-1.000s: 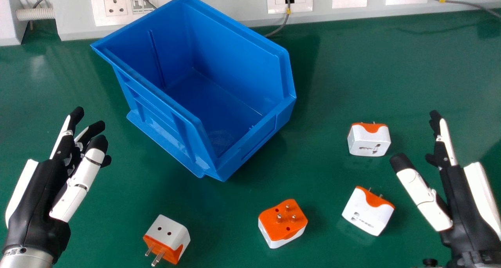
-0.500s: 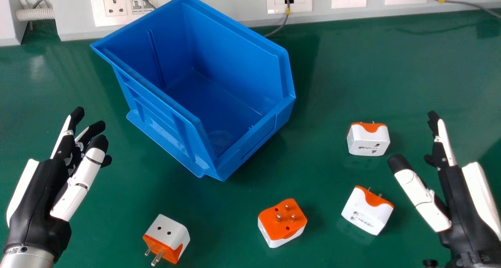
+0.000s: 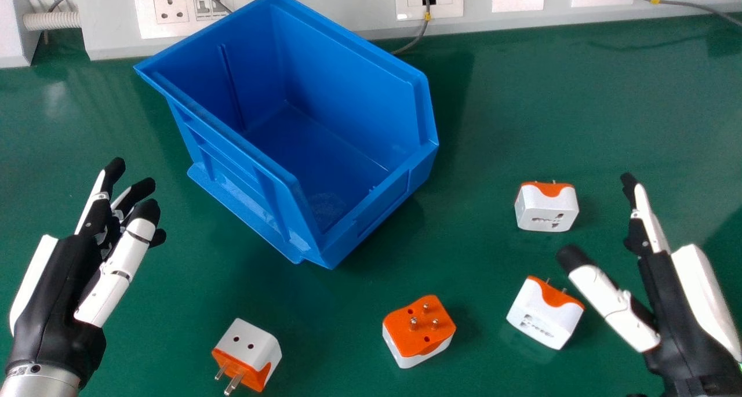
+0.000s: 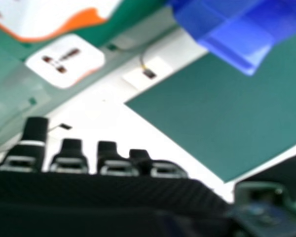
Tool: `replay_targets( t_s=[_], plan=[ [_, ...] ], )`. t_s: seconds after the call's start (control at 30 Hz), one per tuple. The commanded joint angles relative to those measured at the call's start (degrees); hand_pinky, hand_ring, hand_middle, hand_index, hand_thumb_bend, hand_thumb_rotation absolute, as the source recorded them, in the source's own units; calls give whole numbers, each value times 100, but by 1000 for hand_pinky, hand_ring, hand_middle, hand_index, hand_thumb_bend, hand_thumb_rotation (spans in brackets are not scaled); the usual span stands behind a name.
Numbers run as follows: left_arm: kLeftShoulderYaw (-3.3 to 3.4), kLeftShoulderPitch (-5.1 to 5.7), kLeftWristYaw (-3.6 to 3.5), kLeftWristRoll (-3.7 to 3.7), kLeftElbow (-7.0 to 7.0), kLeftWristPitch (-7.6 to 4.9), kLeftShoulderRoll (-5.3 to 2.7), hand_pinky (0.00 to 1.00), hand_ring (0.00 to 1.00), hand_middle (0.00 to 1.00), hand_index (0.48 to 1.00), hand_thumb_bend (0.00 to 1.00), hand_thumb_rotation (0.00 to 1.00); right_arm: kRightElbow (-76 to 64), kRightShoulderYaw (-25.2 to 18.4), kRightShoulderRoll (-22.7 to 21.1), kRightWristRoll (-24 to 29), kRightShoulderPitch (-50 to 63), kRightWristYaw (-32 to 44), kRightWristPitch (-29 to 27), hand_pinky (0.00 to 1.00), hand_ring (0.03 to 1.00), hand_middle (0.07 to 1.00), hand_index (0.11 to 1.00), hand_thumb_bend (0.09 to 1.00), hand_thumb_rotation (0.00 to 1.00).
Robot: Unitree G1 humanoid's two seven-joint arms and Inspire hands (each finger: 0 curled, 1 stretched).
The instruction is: Pick all objects and put in blue box
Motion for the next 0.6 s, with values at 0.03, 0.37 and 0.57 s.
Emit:
replay_targets(
  t_s=[0.03,0.37,0.57],
  plan=[
    [58,35,-45,-86,-155,5,100,830,918,938,991,347,713,-381,57,-168,-282,72,127,276,876,1000,1000,1000,599,998],
    [84,97,-80,-119,-274,86,96,841,928,947,997,342,733,-730,294,-468,-1099,109,505,994,882,1000,1000,1000,650,1000],
    [67,110,-54,-139,-304,123,57,847,932,950,999,345,742,-914,511,-481,-1690,-137,712,1635,897,1000,1000,1000,692,974]
  ],
)
